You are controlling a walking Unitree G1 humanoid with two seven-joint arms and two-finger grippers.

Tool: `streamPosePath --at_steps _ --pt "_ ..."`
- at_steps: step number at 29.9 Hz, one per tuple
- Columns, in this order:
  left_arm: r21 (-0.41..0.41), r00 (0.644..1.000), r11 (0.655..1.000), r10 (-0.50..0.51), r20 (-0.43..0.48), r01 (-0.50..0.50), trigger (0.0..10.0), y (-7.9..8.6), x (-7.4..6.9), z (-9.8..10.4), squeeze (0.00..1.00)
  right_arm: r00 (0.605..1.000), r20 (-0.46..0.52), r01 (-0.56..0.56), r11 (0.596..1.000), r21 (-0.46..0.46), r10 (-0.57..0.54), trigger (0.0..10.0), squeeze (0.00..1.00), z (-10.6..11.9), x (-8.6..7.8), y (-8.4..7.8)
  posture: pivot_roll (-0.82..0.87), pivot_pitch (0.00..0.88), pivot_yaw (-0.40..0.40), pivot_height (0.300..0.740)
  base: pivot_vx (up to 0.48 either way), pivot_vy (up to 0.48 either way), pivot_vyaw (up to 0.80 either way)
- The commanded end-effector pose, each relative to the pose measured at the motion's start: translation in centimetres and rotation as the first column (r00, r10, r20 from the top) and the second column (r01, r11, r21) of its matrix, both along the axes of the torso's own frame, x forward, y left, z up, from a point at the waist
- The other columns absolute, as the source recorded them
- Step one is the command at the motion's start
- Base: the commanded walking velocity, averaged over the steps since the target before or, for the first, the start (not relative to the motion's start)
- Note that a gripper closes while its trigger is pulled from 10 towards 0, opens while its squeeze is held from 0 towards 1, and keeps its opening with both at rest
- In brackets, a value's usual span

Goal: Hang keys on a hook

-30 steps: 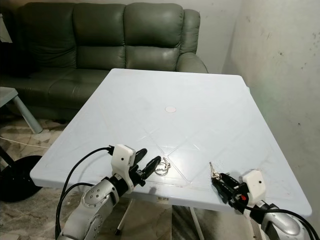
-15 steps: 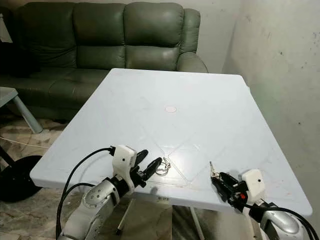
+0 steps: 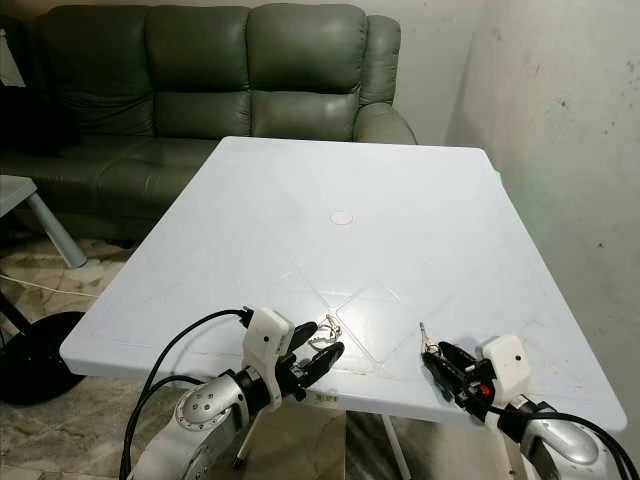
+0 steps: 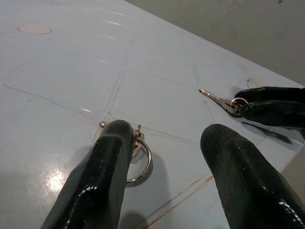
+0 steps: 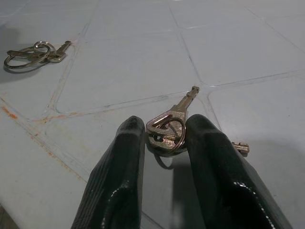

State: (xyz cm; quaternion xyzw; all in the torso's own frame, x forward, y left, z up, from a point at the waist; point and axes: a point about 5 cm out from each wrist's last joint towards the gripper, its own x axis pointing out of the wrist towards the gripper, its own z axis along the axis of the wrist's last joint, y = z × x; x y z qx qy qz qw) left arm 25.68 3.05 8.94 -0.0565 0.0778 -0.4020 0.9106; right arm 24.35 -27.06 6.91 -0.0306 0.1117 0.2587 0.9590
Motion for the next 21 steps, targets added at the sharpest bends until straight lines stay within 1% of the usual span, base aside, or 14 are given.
streamPosePath --at_steps 1,4,5,6,7,17,21 --pt "-0.007 1.000 1.000 -0.001 0.012 0.001 10.0 -0.24 0.03 0.52 0.00 1.000 0.002 -0.012 1.000 -0.011 0.012 10.0 0.00 0.31 -0.02 0.08 -0.10 0.011 0.017 0.740 0.000 0.000 0.00" --pt "-0.004 1.000 1.000 0.002 0.013 -0.002 10.0 -0.20 0.03 0.56 0.00 1.000 0.003 -0.025 1.000 -0.002 0.025 10.0 0.00 0.36 -0.05 0.50 -0.10 0.015 0.017 0.740 0.000 0.000 0.00" --pt "-0.004 1.000 1.000 0.002 0.013 -0.002 10.0 -0.19 0.04 0.56 0.00 1.000 0.009 -0.028 1.000 0.002 0.028 4.7 0.00 0.42 -0.05 0.57 -0.10 0.014 0.017 0.740 0.000 0.000 0.00" --pt "-0.004 1.000 1.000 0.002 0.012 -0.002 10.0 -0.18 0.05 0.55 0.00 0.999 0.014 -0.029 1.000 0.007 0.029 1.6 0.00 0.48 -0.05 0.61 -0.10 0.014 0.017 0.740 0.000 0.000 0.00" --pt "-0.004 1.000 1.000 0.003 0.012 -0.003 10.0 -0.17 0.06 0.55 0.00 1.000 0.016 -0.022 1.000 0.004 0.022 0.0 0.00 0.52 -0.02 0.57 -0.10 0.016 0.018 0.740 0.000 0.000 0.00" --pt "-0.007 1.000 1.000 0.007 0.010 -0.007 10.0 -0.15 0.15 0.58 0.00 0.999 0.022 -0.028 1.000 -0.005 0.028 0.0 0.00 0.88 -0.11 0.28 -0.10 0.016 0.018 0.740 0.000 0.000 0.00" --pt "-0.008 1.000 1.000 0.008 0.009 -0.008 10.0 -0.14 0.18 0.59 0.00 0.999 0.024 -0.035 0.999 0.004 0.034 0.0 0.00 0.99 -0.16 0.30 -0.10 0.015 0.018 0.740 0.000 0.000 0.00"
